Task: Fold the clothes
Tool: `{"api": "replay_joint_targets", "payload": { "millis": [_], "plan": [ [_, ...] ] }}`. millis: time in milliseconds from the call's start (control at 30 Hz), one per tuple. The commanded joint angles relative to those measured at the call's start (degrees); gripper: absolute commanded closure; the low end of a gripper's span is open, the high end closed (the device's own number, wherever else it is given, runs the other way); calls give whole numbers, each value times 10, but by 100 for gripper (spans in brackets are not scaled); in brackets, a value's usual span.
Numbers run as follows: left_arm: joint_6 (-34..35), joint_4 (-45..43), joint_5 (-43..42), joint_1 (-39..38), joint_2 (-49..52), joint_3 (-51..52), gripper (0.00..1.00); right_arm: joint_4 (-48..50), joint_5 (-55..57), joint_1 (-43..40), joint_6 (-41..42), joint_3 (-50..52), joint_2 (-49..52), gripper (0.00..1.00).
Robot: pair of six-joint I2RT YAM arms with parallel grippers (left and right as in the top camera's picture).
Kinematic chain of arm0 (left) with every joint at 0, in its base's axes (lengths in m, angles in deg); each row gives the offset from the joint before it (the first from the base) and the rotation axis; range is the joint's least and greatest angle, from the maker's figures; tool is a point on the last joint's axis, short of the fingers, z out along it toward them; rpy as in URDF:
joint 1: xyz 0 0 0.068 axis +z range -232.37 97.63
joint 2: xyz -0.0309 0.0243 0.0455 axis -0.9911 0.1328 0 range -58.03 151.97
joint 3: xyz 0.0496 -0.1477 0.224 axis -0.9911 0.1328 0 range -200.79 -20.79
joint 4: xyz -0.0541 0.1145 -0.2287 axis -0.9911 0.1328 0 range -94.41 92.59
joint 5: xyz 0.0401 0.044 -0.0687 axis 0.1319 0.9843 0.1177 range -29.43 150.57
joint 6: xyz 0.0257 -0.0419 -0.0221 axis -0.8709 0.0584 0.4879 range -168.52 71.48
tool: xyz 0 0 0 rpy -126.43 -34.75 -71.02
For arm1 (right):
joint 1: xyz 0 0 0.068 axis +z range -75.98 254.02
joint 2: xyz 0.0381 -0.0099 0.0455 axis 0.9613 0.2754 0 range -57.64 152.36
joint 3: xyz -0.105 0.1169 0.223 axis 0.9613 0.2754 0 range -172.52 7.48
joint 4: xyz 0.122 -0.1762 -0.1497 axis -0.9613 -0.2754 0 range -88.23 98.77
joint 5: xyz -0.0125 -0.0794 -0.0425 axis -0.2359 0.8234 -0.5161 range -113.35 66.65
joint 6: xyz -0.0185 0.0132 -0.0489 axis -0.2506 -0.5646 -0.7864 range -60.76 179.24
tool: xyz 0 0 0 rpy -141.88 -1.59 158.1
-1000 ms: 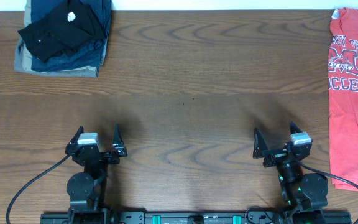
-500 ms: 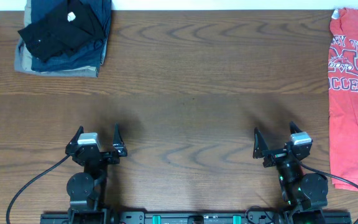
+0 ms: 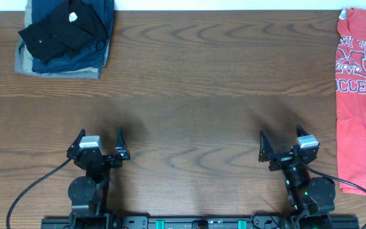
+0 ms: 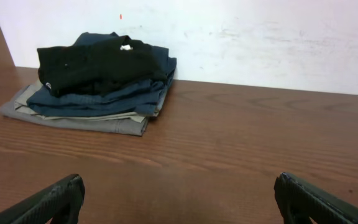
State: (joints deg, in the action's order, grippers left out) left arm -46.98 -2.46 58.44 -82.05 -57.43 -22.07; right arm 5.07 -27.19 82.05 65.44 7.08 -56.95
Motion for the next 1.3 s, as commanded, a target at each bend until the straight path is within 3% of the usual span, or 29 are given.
{"api": "replay_joint_targets", "payload": {
  "millis": [0, 1267],
  "plan": [
    [5, 21, 17, 3, -4, 10, 2, -3, 5, 6, -9, 1, -3, 1],
    [5, 21, 17, 3, -4, 10, 2, -3, 5, 6, -9, 1, -3, 1]
  ]
}}
